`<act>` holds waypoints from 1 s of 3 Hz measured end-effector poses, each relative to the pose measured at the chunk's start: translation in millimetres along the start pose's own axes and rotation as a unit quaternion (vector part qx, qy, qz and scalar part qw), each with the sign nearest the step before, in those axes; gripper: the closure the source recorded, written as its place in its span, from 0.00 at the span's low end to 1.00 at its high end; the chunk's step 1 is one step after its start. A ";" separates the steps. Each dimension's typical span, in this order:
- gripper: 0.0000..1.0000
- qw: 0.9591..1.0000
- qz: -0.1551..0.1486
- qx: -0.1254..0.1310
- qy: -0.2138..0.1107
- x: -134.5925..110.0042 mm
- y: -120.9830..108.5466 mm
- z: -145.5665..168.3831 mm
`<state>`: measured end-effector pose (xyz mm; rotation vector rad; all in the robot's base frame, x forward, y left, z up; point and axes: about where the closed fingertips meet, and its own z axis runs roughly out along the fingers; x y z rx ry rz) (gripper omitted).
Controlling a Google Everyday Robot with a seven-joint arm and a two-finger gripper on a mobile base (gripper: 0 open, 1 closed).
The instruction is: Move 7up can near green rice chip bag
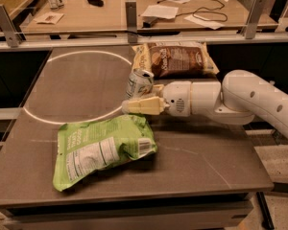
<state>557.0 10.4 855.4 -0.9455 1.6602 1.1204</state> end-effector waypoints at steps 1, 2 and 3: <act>0.00 1.000 0.000 0.003 0.001 -6.7 -7.1 -7.9; 0.00 1.000 -0.025 0.004 0.008 -15.8 -11.7 -15.1; 0.00 0.999 -0.051 0.007 0.015 -24.9 -14.5 -20.1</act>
Offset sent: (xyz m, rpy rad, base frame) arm 0.0196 -0.0306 0.0242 -0.0625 -0.0962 0.0092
